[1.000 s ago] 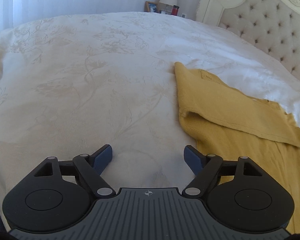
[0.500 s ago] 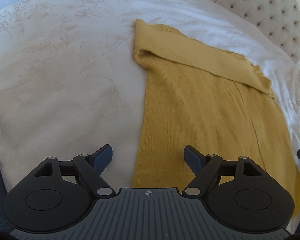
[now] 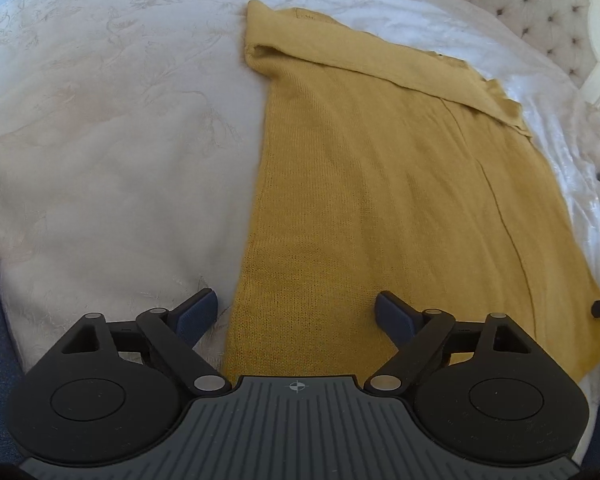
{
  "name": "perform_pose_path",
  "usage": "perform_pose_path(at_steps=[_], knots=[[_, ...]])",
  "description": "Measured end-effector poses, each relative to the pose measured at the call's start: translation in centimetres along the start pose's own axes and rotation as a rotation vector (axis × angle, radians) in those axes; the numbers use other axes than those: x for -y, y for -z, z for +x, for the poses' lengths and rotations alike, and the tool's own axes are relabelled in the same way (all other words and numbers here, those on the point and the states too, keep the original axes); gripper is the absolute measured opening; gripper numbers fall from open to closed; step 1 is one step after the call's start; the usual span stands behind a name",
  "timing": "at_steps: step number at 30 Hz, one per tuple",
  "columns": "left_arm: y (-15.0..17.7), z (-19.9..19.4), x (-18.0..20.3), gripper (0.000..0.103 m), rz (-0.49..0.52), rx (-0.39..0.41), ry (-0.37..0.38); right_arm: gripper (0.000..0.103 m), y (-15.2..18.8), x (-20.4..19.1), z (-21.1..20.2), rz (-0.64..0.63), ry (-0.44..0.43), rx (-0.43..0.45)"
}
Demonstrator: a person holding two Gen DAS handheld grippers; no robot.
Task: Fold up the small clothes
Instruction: 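Release the folded side and grasp the sweater hem with the left gripper, then grasp the hem with both grippers and lift it toward the collar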
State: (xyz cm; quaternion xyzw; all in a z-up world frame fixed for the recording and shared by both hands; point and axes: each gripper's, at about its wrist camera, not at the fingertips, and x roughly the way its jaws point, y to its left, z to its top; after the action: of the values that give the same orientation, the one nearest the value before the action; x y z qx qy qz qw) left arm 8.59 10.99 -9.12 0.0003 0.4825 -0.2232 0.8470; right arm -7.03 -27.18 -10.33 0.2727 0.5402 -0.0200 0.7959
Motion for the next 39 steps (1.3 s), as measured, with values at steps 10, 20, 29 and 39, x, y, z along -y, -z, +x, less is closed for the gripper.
perform_pose_path(at_steps=[10, 20, 29, 39], knots=[[0.2, 0.9, 0.8, 0.1, 0.023, -0.006, -0.011, 0.099, 0.1, -1.0, 1.1, -0.058, -0.01, -0.035], [0.8, -2.5, -1.0, 0.007, -0.162, 0.088, -0.018, 0.095, 0.2, -1.1, 0.6, -0.056, -0.028, -0.017], [1.4, -4.8, -0.7, 0.004, -0.165, 0.144, -0.096, 0.087, 0.3, -1.4, 0.4, -0.064, -0.017, -0.003], [1.5, -3.8, -1.5, 0.007, -0.177, 0.066, -0.083, 0.015, 1.1, -2.0, -1.7, -0.108, 0.012, 0.05]])
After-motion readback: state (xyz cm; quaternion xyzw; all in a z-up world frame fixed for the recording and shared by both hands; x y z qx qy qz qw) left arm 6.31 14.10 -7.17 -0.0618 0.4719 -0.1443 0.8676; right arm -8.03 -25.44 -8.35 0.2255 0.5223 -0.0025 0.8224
